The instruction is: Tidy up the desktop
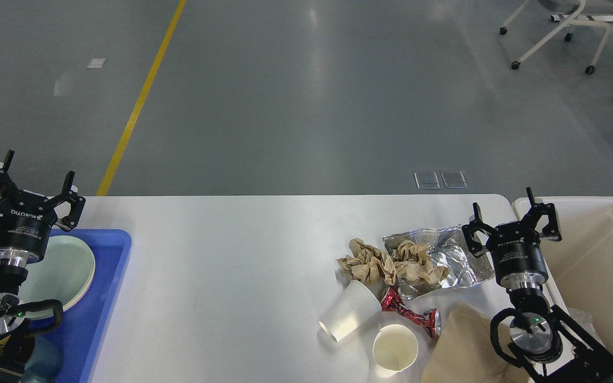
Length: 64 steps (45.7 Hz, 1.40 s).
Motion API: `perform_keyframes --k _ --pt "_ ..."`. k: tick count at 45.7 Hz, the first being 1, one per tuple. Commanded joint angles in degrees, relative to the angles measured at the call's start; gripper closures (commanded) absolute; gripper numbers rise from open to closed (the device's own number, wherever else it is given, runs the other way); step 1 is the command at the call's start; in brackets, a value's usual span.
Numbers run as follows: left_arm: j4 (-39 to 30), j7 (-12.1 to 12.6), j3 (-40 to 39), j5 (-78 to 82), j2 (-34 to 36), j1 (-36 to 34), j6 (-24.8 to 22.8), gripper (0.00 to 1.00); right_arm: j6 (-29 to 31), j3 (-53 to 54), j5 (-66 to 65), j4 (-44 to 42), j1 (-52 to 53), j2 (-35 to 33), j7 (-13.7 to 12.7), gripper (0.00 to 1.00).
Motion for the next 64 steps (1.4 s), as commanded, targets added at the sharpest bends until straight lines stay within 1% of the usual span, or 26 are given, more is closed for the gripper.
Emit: perform_keyframes --k 1,6,9,16,21,29,32,34,37,43,46,51,64 --pt "0.6 0.4 1.3 0.3 -0.2 0.8 0.4 0.04 0.0 0.0 0.0 0.0 0.0 0.0 0.0 0.00" --pt "1.2 -0.2 5.1 -0.6 -0.9 2.5 -0.1 0.03 0.0 0.0 0.0 0.0 0.0 0.0 0.1 0.00" --pt "1.1 -0.1 6.3 -0.7 -0.7 2.9 -0.4 0.03 0.0 0.0 0.0 0.0 0.0 0.0 0.1 0.00" --pt "1.3 0.6 6.3 0.1 0.0 2.4 -0.8 0.03 0.0 0.0 0.0 0.0 0.0 0.0 0.0 0.00" --pt "2.0 1.5 6.1 0.1 0.1 2.0 -0.8 0.03 0.0 0.0 0.0 -0.1 0.0 0.0 0.0 0.00" --pt "2.9 1.3 6.1 0.0 -0.5 0.9 -0.3 0.03 0.0 0.0 0.0 -0.1 0.1 0.0 0.1 0.00" --pt "3.5 0.3 6.0 0.1 -0.7 0.5 0.2 0.03 0.0 0.0 0.0 -0.1 0.1 0.0 0.0 0.00" --pt "5.9 -0.3 6.0 0.1 -1.1 -0.6 0.4 0.03 0.0 0.0 0.0 -0.1 0.0 0.0 0.1 0.00" --pt "8.6 -1.2 6.3 0.1 -1.9 -2.1 -0.6 0.03 0.0 0.0 0.0 -0.1 0.1 0.0 0.0 0.00" --pt "9.7 -5.1 6.0 -0.8 -2.3 -2.5 -1.7 0.03 0.0 0.0 0.0 -0.1 0.1 0.0 0.0 0.00" --pt "10.1 -6.0 5.5 -0.9 -2.5 -2.6 -3.3 0.03 0.0 0.0 0.0 0.0 0.0 0.0 0.0 0.00" --pt "11.6 -5.8 5.5 -3.3 -2.8 -2.6 -5.8 0.03 0.0 0.0 0.0 0.0 0.0 0.0 0.0 0.00" --pt "12.2 -3.0 5.7 -6.5 -2.8 -2.6 -7.6 0.03 0.0 0.0 0.0 0.0 0.0 0.0 0.1 0.00"
